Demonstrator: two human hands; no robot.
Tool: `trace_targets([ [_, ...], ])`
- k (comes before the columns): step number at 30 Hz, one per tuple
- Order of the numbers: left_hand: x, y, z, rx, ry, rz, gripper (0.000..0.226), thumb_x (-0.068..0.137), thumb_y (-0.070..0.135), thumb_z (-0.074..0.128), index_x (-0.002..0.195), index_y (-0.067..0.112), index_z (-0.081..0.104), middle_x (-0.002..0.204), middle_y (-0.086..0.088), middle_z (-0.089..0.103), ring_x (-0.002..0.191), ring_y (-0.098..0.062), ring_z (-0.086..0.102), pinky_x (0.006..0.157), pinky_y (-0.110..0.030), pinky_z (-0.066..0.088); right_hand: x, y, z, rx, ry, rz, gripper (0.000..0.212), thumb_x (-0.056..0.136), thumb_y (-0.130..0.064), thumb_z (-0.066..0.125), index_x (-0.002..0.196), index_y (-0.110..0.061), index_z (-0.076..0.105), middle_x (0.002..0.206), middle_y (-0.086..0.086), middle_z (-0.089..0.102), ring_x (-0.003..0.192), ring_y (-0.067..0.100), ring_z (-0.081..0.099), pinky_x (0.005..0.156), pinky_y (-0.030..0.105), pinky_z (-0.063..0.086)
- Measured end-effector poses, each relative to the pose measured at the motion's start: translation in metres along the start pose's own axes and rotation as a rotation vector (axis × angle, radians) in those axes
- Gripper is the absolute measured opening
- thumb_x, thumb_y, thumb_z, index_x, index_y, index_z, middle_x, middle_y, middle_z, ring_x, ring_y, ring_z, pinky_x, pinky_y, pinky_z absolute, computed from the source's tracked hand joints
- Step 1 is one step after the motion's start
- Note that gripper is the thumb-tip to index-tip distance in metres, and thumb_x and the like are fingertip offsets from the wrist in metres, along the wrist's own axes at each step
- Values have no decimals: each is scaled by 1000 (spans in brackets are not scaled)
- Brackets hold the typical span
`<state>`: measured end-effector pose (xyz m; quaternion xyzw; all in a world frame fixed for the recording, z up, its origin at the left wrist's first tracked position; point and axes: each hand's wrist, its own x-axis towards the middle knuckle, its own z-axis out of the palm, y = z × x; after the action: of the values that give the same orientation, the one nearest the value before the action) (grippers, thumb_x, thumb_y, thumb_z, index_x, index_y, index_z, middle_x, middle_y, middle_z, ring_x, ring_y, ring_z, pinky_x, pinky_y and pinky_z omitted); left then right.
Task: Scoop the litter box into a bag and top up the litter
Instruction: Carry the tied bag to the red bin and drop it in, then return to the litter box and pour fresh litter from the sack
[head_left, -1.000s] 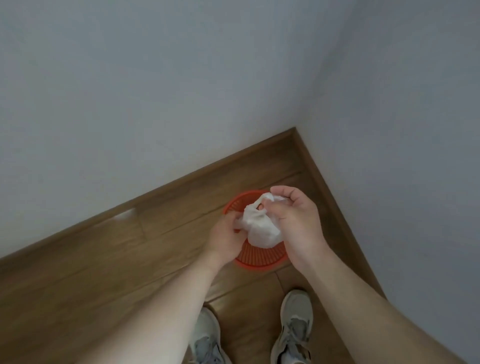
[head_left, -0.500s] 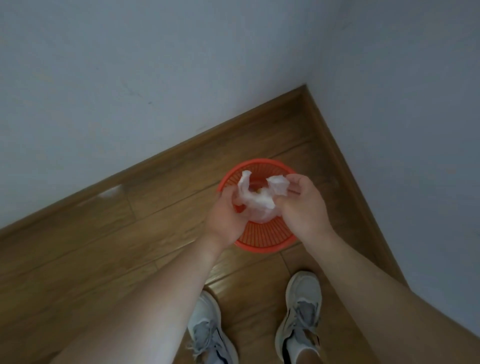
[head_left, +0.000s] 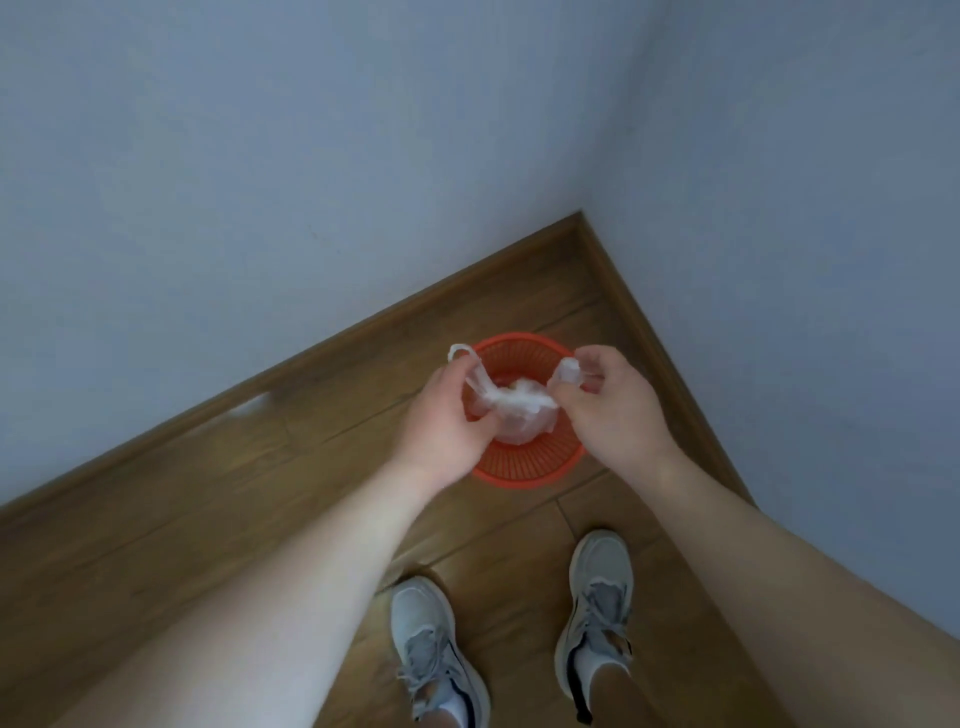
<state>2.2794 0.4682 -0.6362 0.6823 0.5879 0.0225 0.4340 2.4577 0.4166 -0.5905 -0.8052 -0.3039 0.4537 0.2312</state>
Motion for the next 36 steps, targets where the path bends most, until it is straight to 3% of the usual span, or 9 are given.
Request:
trace_targets([
  [5,-37,37,-49,91,-17,127,61,86,37,68,142,31,44,145,7,51,130,-14,51,108,-39,45,-48,-26,-26,-83,10,-47,55,91,-39,65,140,-19,49,137,-1,58,124,14,54,88,22,39],
  [12,-99,95,-119,267,-94,260,57,94,43,58,147,30,39,153,10,41,137,-12,43,109,-32,39,-120,-80,-66,-212,35,-105,63,91,-46,61,146,-23,43,148,-1,49,134,18,46,106,30,37],
  [16,-140,135,-165,347,-102,282,57,97,48,50,149,31,35,158,10,33,143,-13,35,115,-36,35,-164,-121,-95,-314,45,-165,68,91,-51,56,150,-23,38,155,-2,40,140,18,40,112,34,35],
  [20,-178,175,-213,401,-61,279,55,98,53,43,148,29,38,158,6,33,140,-18,39,115,-41,34,-214,-171,-126,-404,81,-220,66,95,-54,47,151,-22,36,157,-3,36,143,16,34,115,34,30],
  [24,-212,213,-258,471,-30,305,54,100,51,38,149,26,38,159,-1,33,146,-20,29,119,-40,25,-260,-214,-157,-468,104,-260,68,95,-57,40,152,-20,35,158,-2,35,146,18,28,118,40,29],
  [36,-309,298,-365,553,103,341,56,102,49,32,151,23,35,160,-5,31,148,-24,27,120,-44,23,-381,-317,-212,-652,186,-379,63,99,-52,36,153,-19,32,159,2,32,148,24,23,117,41,24],
])
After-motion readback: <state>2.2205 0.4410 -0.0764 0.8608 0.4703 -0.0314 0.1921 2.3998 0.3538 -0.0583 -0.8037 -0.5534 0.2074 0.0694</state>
